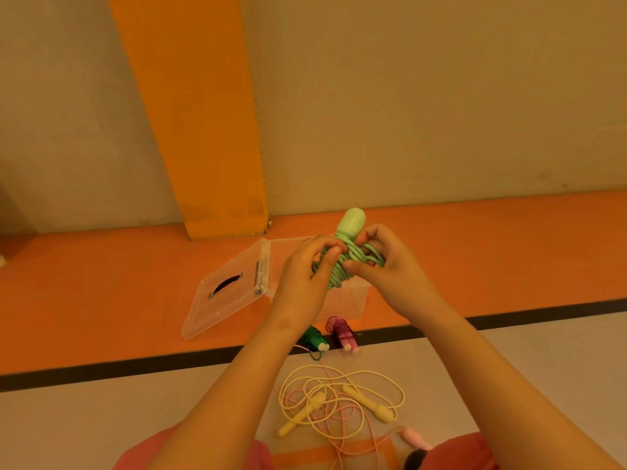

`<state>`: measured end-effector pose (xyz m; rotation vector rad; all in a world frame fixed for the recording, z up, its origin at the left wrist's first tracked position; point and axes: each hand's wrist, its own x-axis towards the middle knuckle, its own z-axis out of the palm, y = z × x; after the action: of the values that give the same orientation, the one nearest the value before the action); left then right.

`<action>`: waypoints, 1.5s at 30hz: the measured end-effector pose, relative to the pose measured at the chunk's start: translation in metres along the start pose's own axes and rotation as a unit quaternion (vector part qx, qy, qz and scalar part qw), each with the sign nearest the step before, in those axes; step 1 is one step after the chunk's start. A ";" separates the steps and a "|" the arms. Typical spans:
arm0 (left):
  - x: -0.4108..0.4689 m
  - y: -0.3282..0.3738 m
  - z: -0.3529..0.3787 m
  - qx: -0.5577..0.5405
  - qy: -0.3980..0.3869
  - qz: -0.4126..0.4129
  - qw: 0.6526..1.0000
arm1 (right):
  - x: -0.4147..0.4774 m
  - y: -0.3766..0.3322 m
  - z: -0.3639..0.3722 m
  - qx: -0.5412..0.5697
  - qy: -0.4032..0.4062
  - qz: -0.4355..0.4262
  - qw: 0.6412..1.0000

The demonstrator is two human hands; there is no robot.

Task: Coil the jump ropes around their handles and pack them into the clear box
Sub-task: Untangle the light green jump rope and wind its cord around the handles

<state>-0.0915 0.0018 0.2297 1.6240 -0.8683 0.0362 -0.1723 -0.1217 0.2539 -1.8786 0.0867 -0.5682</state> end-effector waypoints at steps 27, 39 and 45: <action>0.014 0.006 0.003 -0.167 0.027 -0.137 0.976 | 0.023 0.012 0.000 -0.336 0.169 -0.228 0.898; 0.035 -0.022 -0.009 -0.138 0.156 -0.148 0.967 | 0.008 0.012 0.033 -0.202 0.055 -0.252 0.945; 0.042 -0.031 -0.011 -0.134 0.152 -0.154 0.967 | 0.007 0.003 0.031 -0.213 0.110 -0.254 0.937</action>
<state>-0.0395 -0.0110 0.2262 1.4338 -0.3614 -0.0469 -0.1526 -0.0982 0.2446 -2.2630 -0.1478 -1.1920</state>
